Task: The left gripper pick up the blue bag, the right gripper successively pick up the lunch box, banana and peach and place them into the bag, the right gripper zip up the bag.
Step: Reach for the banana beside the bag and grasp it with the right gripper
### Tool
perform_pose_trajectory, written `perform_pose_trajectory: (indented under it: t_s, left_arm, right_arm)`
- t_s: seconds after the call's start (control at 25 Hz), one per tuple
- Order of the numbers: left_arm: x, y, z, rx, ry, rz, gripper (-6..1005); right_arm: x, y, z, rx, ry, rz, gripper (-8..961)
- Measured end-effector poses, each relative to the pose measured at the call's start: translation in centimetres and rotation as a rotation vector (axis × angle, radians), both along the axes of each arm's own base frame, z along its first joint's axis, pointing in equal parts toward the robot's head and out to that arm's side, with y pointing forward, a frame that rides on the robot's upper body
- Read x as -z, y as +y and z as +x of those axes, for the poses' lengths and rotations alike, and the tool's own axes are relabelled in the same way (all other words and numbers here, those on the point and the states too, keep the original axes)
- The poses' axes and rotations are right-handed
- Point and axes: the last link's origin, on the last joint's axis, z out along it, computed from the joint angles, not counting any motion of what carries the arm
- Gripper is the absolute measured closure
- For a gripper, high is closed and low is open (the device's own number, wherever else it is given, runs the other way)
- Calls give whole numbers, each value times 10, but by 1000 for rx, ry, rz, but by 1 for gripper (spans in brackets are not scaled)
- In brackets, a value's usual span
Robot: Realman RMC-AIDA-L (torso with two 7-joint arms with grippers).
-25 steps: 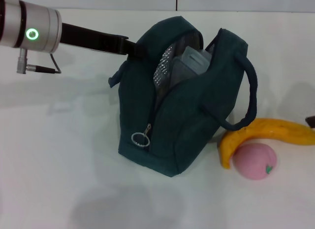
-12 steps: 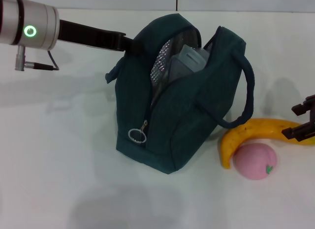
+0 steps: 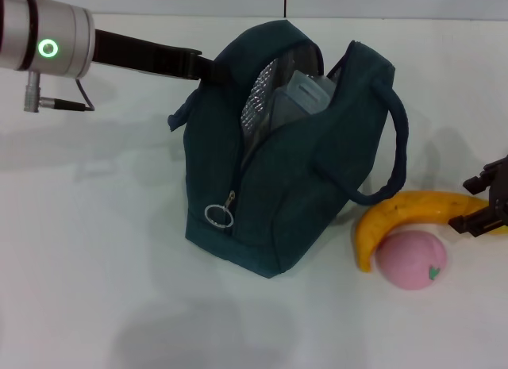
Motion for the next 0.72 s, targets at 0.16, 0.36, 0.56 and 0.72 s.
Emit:
perform_pose_trajectory:
  t_s: [0.16, 0.36, 0.56, 0.72]
  left_arm:
    - [0, 0, 0, -1, 0, 1, 937]
    - [0, -1, -1, -4, 0, 1, 937]
    - [0, -1, -2, -5, 0, 1, 937]
    - [0, 0, -1, -3, 0, 1, 936]
  right_arm:
    - [4, 1, 1, 7, -1, -10, 217]
    - [6, 1, 3, 11, -1, -8, 216]
    - [8, 2, 8, 23, -25, -11, 221]
    - [10, 3, 11, 31, -48, -20, 306]
